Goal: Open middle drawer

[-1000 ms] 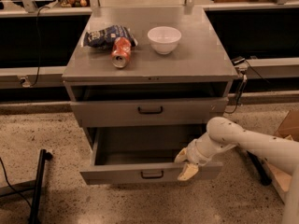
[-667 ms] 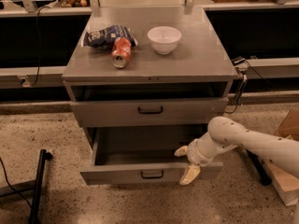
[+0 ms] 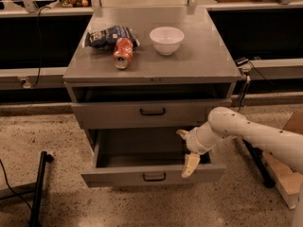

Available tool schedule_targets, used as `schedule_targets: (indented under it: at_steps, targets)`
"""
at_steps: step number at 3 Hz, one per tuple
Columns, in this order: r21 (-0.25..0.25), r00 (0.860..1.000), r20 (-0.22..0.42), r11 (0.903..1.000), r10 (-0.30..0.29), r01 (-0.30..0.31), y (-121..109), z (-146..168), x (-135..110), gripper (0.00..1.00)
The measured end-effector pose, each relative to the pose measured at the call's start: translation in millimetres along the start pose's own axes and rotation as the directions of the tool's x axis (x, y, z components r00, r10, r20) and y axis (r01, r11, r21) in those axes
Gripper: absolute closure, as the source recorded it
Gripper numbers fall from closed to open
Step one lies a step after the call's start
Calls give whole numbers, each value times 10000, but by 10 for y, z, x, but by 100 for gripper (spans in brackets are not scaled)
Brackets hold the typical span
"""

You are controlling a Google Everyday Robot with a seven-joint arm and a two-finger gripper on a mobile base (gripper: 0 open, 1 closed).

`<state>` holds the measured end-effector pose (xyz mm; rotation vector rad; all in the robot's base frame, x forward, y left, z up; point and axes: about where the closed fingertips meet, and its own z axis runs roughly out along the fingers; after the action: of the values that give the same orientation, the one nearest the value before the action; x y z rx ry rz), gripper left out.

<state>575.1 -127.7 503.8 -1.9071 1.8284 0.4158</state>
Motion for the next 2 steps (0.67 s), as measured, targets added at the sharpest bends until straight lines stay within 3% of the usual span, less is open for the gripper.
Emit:
schedule_targets:
  at_steps: [1, 2]
  targets:
    - [625, 9998, 115, 9979, 188, -195, -352, -84, 85, 18]
    - [697, 9997, 134, 9974, 182, -191, -394, -97, 78, 41]
